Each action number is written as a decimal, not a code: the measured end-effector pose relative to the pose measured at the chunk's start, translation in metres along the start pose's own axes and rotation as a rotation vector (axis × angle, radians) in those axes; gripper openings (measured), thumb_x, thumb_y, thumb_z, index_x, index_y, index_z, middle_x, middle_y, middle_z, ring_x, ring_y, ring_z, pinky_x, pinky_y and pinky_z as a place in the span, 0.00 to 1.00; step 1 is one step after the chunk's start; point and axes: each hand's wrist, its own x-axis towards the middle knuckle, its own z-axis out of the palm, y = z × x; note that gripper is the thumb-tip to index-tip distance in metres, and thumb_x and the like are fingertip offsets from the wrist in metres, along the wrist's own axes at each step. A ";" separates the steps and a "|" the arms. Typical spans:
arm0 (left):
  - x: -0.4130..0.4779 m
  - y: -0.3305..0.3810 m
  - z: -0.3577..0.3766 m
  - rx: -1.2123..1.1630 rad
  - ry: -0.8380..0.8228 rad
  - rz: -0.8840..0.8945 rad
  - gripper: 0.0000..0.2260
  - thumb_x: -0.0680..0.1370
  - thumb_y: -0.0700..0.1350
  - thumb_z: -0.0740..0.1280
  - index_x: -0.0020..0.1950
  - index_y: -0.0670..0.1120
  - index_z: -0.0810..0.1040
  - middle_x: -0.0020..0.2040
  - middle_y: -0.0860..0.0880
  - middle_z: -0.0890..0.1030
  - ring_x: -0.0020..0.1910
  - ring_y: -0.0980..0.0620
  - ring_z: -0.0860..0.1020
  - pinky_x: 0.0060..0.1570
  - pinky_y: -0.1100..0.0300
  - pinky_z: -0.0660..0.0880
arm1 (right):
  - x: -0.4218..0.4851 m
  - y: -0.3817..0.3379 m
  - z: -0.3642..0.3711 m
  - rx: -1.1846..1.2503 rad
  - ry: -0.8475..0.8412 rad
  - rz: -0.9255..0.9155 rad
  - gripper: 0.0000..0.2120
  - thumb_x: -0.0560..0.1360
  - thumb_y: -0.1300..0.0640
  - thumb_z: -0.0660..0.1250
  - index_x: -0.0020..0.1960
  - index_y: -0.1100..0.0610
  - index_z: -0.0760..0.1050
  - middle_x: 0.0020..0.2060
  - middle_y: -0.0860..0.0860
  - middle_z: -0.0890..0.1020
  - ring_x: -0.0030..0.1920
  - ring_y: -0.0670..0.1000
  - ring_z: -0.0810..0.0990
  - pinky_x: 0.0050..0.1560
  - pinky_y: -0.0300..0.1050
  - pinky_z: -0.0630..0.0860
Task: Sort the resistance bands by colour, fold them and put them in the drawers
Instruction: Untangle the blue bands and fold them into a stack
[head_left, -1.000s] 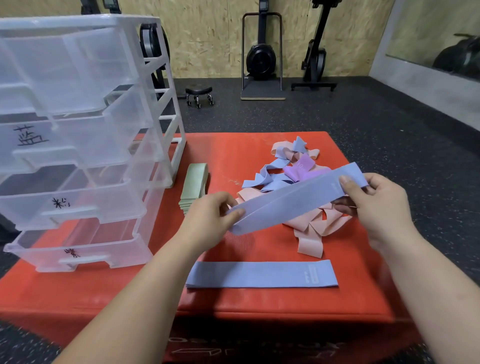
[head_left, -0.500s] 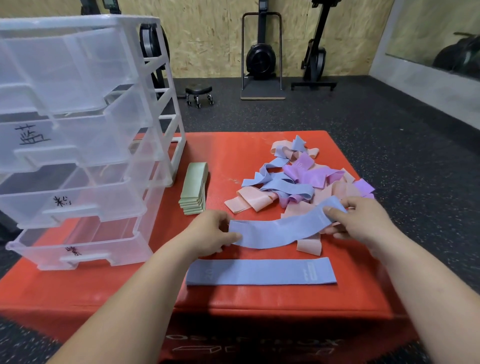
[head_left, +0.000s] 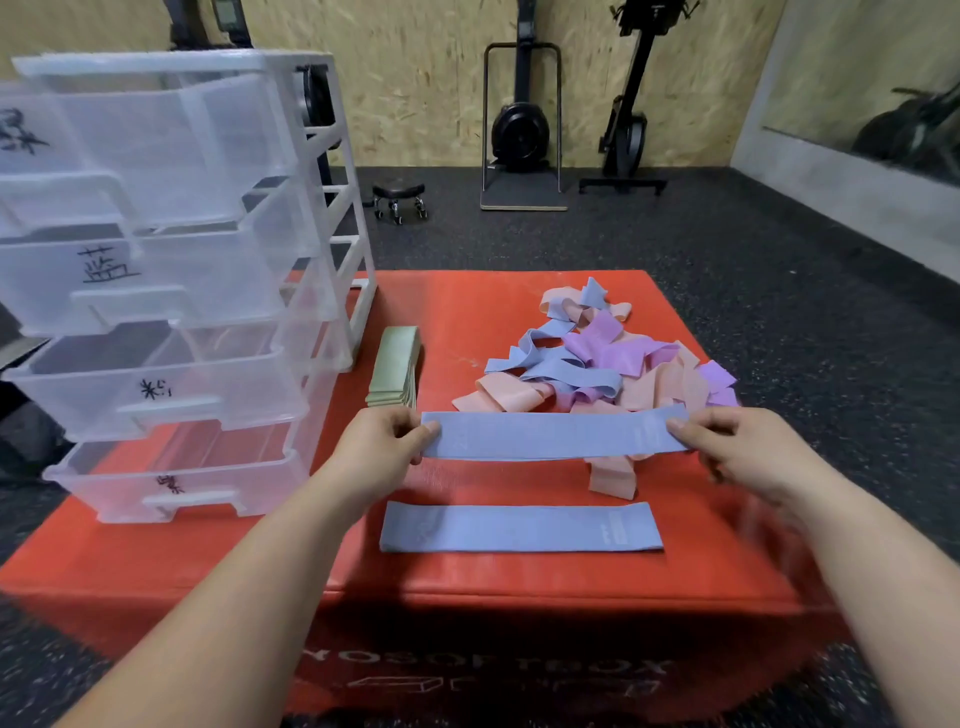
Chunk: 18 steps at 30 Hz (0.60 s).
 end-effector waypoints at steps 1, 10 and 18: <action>-0.004 -0.003 -0.003 -0.014 0.002 -0.004 0.14 0.81 0.48 0.73 0.36 0.48 0.81 0.30 0.53 0.78 0.31 0.55 0.74 0.39 0.53 0.74 | -0.005 0.001 0.000 -0.020 -0.012 -0.017 0.11 0.77 0.53 0.75 0.38 0.57 0.81 0.27 0.53 0.73 0.26 0.48 0.67 0.27 0.36 0.67; -0.047 -0.018 -0.020 0.222 0.092 0.066 0.07 0.75 0.47 0.76 0.50 0.54 0.81 0.34 0.53 0.83 0.35 0.53 0.80 0.39 0.57 0.74 | -0.035 0.016 0.023 -0.299 -0.097 -0.117 0.09 0.75 0.57 0.78 0.53 0.50 0.81 0.32 0.48 0.84 0.32 0.48 0.78 0.40 0.48 0.73; -0.067 -0.026 -0.013 0.632 0.089 0.161 0.10 0.77 0.47 0.71 0.58 0.53 0.82 0.46 0.51 0.83 0.53 0.44 0.78 0.50 0.50 0.77 | -0.055 0.028 0.044 -0.675 -0.005 -0.266 0.13 0.73 0.50 0.77 0.56 0.43 0.80 0.33 0.41 0.81 0.39 0.43 0.80 0.44 0.49 0.77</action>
